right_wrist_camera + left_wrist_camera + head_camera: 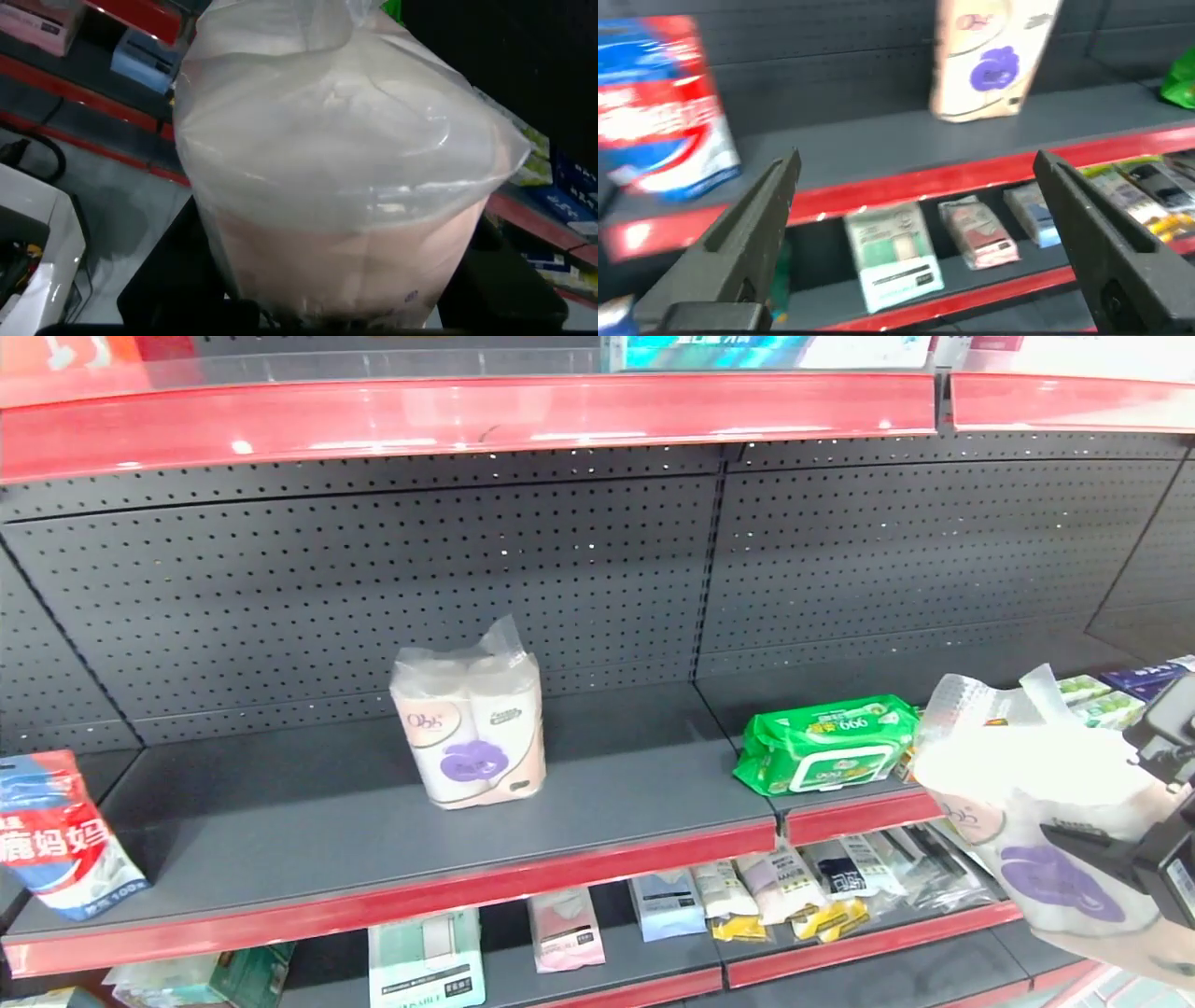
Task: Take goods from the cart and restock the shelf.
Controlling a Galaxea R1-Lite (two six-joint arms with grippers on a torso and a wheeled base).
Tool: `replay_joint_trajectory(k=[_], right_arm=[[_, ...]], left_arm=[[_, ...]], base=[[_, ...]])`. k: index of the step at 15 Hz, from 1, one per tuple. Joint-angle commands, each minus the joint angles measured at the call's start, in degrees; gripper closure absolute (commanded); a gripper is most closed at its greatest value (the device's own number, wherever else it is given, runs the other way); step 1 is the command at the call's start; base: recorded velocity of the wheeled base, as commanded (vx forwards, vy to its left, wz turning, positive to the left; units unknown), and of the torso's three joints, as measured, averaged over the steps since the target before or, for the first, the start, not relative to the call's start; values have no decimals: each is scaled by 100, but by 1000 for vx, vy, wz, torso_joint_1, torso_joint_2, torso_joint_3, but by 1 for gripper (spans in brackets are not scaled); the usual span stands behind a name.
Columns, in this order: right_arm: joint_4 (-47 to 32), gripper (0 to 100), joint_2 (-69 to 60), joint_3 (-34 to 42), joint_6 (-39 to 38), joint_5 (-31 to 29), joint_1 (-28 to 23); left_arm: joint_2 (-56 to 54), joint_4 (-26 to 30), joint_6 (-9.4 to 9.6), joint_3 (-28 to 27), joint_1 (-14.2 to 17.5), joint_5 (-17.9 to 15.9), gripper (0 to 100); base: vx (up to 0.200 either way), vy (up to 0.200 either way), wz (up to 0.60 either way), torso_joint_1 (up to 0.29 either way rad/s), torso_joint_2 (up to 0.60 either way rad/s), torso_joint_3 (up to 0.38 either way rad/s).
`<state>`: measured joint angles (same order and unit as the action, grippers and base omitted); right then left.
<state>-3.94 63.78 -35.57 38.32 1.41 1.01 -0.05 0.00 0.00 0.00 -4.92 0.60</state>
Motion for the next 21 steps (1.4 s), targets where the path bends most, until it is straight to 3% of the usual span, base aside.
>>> replay_joint_trajectory(k=[1,13,16,20,21], right_arm=[[7,100,-41,94,1,-10,-5],[16,100,-340,244,-96,-27,-48],[60,100,-815,472,-615,-18,-48],[605,100,-1043,771,-1248,26,-5],[1211,100,-1070,1087,-1406,96,-13]], left_arm=[[5,0,0,0,0,2,0],[5,0,0,0,0,2,0],[5,0,0,0,0,-7,0],[5,0,0,0,0,-7,0],[5,0,18,0,0,-7,0]], base=[[0,0,0,0,0,0],[0,0,0,0,0,0],[0,0,0,0,0,0],[0,0,0,0,0,0],[0,0,0,0,0,0]])
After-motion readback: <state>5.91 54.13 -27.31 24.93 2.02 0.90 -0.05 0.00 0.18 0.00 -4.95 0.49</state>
